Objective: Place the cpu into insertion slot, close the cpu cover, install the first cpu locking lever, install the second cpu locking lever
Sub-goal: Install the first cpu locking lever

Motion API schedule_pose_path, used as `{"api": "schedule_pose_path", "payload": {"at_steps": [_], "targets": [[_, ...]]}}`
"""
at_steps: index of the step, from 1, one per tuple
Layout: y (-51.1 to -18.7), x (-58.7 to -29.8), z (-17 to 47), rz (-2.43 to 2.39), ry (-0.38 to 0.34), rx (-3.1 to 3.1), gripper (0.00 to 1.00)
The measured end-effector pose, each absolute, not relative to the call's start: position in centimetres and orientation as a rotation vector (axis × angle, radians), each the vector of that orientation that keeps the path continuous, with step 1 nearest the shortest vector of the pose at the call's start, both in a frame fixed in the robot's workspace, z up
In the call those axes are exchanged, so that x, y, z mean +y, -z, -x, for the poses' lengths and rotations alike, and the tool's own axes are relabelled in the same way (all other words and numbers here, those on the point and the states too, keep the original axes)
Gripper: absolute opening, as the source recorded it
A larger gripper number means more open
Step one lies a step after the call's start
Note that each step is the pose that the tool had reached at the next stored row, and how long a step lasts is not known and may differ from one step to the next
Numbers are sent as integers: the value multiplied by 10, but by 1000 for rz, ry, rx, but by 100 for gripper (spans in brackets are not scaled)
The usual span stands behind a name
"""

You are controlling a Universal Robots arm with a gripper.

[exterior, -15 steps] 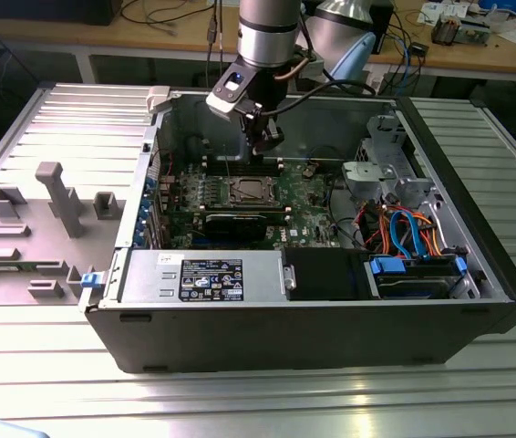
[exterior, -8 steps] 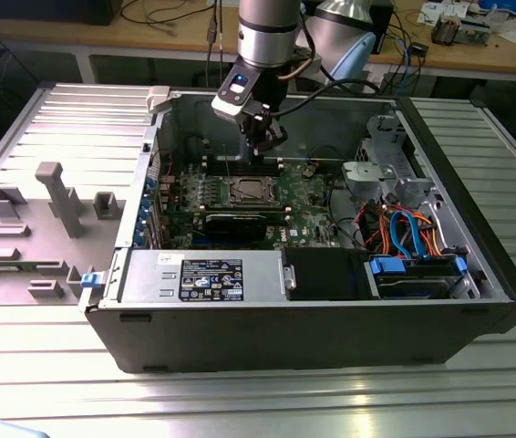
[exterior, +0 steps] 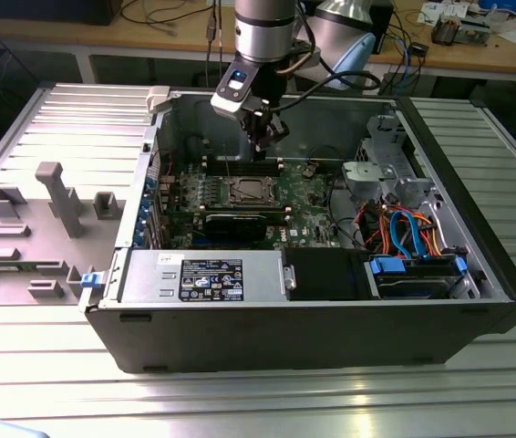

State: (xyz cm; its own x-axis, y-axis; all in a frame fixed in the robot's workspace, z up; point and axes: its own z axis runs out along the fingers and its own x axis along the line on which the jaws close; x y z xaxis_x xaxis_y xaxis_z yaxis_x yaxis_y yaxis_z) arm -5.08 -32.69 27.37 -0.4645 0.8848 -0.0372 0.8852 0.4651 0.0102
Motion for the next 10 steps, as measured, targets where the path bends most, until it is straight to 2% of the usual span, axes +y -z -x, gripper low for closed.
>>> {"api": "schedule_pose_path", "payload": {"at_steps": [10], "targets": [[-274, -327, 51, -1398, 14, 2773, 11]]}}
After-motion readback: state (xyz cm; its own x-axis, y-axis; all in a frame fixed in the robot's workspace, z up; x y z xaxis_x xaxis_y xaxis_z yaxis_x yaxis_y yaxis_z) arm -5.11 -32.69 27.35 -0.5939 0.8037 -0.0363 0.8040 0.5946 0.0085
